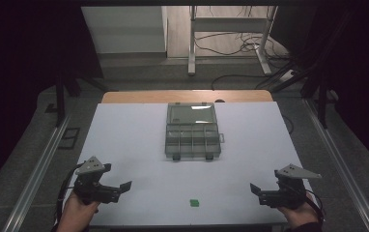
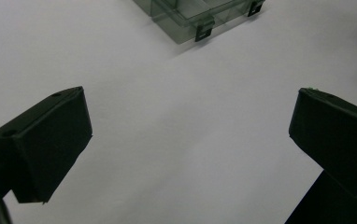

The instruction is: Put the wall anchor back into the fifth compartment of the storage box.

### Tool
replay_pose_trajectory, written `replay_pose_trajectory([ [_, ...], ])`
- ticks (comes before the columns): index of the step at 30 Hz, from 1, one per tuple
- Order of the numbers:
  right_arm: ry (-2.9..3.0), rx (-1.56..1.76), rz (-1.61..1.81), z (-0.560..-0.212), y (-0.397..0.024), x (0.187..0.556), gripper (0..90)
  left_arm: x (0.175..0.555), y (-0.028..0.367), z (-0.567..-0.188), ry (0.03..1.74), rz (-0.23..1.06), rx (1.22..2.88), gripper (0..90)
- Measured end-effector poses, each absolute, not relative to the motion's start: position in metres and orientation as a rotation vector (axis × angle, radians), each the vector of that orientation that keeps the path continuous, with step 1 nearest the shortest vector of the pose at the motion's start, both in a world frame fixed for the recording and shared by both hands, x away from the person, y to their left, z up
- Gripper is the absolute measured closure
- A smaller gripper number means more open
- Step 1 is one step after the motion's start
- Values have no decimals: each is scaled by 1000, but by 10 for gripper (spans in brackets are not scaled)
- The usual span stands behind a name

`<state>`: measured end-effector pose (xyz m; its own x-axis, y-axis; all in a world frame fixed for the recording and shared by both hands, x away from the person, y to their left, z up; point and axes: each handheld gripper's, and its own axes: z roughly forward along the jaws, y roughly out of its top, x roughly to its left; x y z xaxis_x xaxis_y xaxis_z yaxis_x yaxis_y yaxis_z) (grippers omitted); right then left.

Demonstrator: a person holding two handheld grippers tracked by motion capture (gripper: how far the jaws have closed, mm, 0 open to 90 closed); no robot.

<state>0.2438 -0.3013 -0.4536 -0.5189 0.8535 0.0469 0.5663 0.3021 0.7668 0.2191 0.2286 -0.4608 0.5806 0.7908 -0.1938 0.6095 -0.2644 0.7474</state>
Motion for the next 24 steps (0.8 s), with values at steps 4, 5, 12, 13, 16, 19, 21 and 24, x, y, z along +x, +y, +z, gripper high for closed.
replay_pose_trajectory([
  [4, 2208, 1281, 1065, -454, -301, 244, 0, 224, 219, -459, 1093, 273, 2007, 1],
  [5, 2208, 1282, 1063, -454, -301, 245, 0, 225, 217, -459, 1085, 270, 2013, 1],
  [12, 2217, 1281, 1055, -454, -300, 245, 0, 232, 206, -457, 1065, 254, 2034, 1],
  [13, 2217, 1282, 1056, -454, -300, 245, 0, 234, 202, -456, 1056, 250, 2038, 1],
  [16, 2217, 1283, 1055, -454, -300, 245, 0, 237, 197, -456, 1049, 242, 2044, 1],
  [19, 2219, 1284, 1053, -455, -300, 246, 0, 242, 187, -457, 1029, 227, 2060, 1],
  [21, 2219, 1283, 1049, -455, -300, 246, 0, 243, 184, -457, 1021, 225, 2067, 1],
  [24, 2215, 1275, 1040, -455, -301, 246, 0, 249, 173, -458, 1001, 211, 2078, 1],
])
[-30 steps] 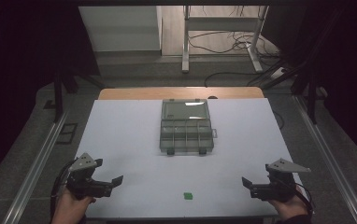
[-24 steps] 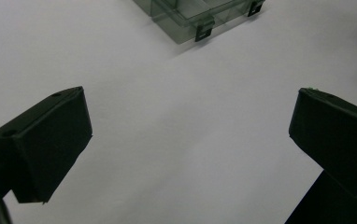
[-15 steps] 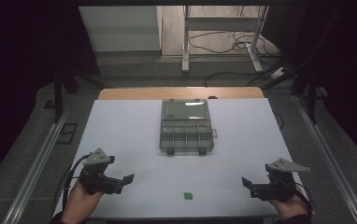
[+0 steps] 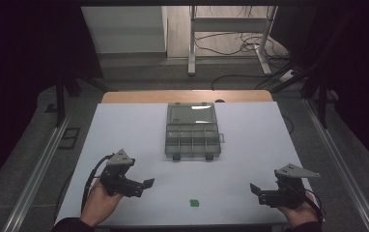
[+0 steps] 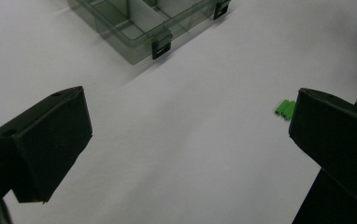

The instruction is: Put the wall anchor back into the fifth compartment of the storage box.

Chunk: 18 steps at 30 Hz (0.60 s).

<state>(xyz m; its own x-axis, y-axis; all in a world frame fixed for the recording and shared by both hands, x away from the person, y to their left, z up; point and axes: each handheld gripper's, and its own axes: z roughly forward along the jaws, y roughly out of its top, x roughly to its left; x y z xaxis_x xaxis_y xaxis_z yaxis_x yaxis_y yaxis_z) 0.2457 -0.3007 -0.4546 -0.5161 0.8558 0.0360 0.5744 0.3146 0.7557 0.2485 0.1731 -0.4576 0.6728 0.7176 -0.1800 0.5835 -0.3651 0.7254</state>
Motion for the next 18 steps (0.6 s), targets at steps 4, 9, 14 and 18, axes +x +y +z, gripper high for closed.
replay_pose_trajectory([
  [4, 2211, 1275, 1038, -455, -301, 246, 0, 253, 165, -458, 983, 206, 2093, 1],
  [9, 2207, 1273, 1035, -454, -302, 246, 0, 259, 155, -460, 955, 189, 2103, 1],
  [14, 2204, 1277, 1034, -454, -303, 246, 0, 266, 145, -462, 936, 165, 2117, 1],
  [18, 2200, 1278, 1034, -455, -303, 247, 0, 271, 135, -463, 921, 136, 2125, 1],
])
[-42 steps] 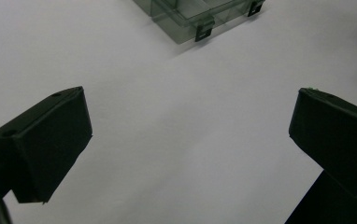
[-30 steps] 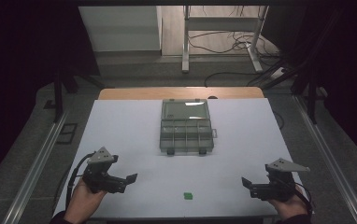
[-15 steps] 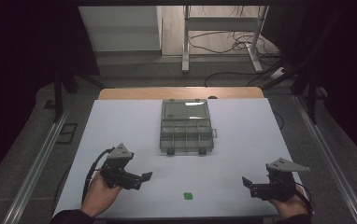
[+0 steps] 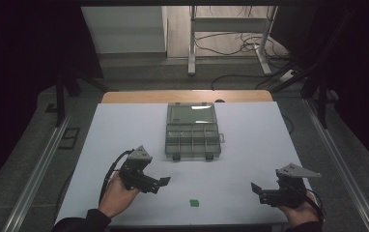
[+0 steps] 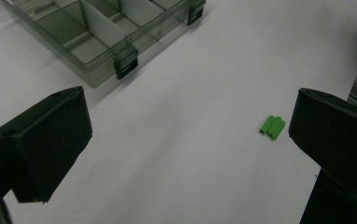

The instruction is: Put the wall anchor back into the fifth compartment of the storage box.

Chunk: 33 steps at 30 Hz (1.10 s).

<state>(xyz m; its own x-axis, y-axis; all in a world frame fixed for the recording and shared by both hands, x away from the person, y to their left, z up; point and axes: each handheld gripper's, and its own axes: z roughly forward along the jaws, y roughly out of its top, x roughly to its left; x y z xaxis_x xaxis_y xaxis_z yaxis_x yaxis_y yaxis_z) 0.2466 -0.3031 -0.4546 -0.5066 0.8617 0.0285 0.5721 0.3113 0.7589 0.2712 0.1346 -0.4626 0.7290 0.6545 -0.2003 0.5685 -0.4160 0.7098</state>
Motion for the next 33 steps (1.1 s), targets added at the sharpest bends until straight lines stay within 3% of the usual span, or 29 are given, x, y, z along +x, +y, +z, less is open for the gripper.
replay_pose_trajectory([
  [10, 2203, 1277, 1025, -455, -304, 247, 0, 277, 113, -467, 850, 103, 2178, 2],
  [16, 2208, 1278, 1023, -456, -303, 247, 0, 279, 95, -474, 789, 90, 2252, 53],
  [33, 2226, 1264, 1019, -456, -302, 247, 0, 276, 50, -502, 659, -63, 2365, 514],
])
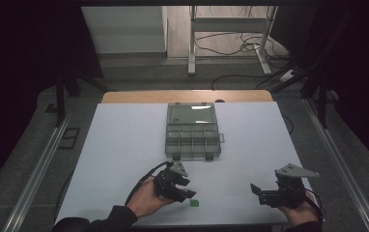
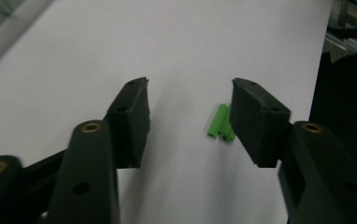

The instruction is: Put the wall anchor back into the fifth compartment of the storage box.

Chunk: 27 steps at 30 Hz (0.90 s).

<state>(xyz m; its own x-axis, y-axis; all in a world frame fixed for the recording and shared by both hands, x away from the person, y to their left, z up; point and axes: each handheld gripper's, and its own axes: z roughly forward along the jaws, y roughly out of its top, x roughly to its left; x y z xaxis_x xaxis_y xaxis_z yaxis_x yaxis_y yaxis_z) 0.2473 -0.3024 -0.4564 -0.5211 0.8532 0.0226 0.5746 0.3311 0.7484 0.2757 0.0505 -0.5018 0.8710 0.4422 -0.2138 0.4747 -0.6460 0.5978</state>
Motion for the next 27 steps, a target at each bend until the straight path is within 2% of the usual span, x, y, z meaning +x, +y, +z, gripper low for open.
replay_pose_trajectory([
  [3, 2229, 1264, 1019, -457, -302, 247, 0, 273, 46, -507, 638, -80, 2384, 558],
  [4, 2230, 1264, 1019, -457, -302, 248, 0, 272, 44, -510, 623, -91, 2398, 605],
  [6, 2232, 1262, 1018, -457, -302, 247, 0, 270, 41, -513, 586, -87, 2433, 645],
  [12, 2235, 1261, 1018, -457, -302, 248, 0, 267, 35, -517, 552, -80, 2460, 731],
  [15, 2237, 1261, 1018, -457, -302, 248, 0, 266, 34, -517, 546, -89, 2453, 759],
  [17, 2237, 1262, 1018, -457, -302, 248, 0, 267, 33, -517, 554, -50, 2466, 774],
  [21, 2240, 1261, 1016, -457, -302, 248, 0, 268, 34, -517, 552, -74, 2462, 799],
  [27, 2239, 1264, 1016, -457, -302, 248, 0, 266, 33, -518, 536, -73, 2466, 811],
])
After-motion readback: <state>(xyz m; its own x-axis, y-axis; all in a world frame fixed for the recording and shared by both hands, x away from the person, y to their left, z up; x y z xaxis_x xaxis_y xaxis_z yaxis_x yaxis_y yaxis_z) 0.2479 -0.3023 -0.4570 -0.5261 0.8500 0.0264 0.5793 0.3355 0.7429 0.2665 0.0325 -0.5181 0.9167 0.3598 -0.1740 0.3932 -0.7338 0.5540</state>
